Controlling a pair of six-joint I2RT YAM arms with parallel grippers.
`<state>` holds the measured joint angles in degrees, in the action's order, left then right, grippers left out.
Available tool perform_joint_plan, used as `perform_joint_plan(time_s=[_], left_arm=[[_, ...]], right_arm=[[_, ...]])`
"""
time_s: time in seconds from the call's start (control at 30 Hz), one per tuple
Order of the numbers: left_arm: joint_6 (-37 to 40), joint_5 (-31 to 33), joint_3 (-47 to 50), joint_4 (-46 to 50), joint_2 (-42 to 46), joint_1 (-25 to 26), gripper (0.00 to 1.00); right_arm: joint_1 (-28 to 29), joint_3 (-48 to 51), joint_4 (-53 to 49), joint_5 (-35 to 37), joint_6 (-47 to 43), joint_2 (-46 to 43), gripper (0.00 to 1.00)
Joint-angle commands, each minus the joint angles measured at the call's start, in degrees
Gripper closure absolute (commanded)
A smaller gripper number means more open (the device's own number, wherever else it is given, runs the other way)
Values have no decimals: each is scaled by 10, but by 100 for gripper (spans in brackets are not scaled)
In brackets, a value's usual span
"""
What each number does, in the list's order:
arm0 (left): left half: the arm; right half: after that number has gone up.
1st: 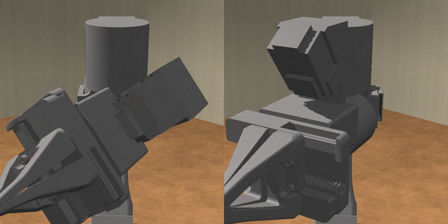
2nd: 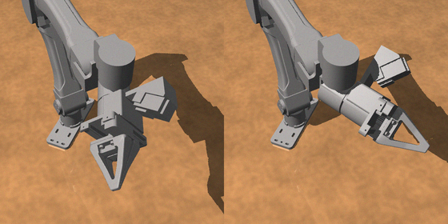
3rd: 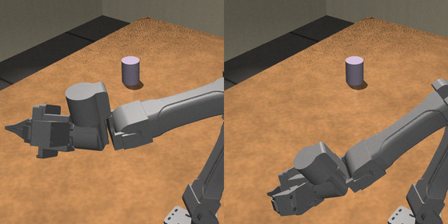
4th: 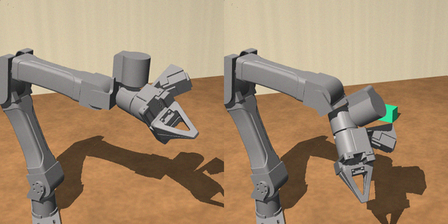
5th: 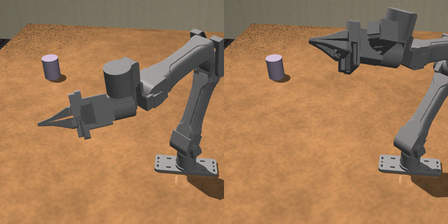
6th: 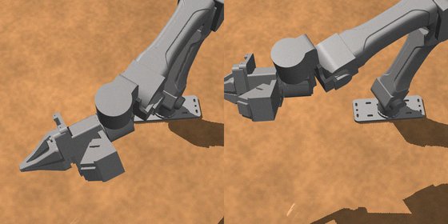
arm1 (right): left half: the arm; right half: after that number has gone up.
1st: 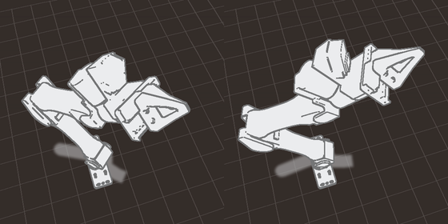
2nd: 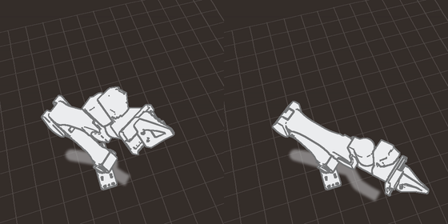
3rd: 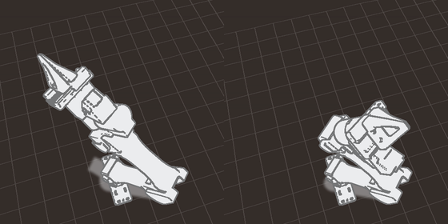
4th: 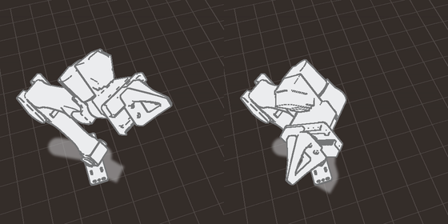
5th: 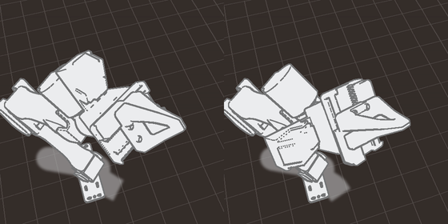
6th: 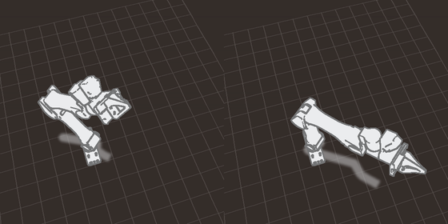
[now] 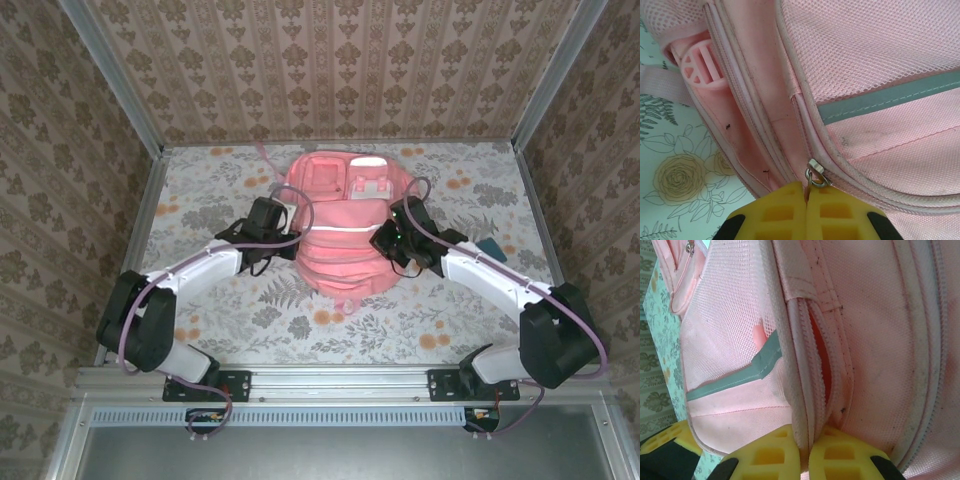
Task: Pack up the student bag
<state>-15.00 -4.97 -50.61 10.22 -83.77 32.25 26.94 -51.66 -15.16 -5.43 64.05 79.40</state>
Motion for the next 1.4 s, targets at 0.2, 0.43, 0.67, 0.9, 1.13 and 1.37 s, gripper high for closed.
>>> perform_joint_plan(time_s=[0.2,0.43,0.67,0.9,1.13,1.37], left_arm=[[-56,50,134,71,201,-25,100],[-65,54,118,82,183,-24,100],[-46,13,57,70,159,-20,65],[-35,31,-3,69,140,-3,41],[-55,99,-33,55,120,-3,17],[-48,99,-34,69,126,-19,2]], right_arm=[[-18,-43,-53,8,-83,39,92],[-25,-76,-75,-15,-130,66,93],[-42,-106,-110,-43,-195,48,57],[-108,-100,-161,52,-251,-21,25],[-249,-69,-188,118,-279,-1,19],[-324,-82,-182,128,-290,102,18]])
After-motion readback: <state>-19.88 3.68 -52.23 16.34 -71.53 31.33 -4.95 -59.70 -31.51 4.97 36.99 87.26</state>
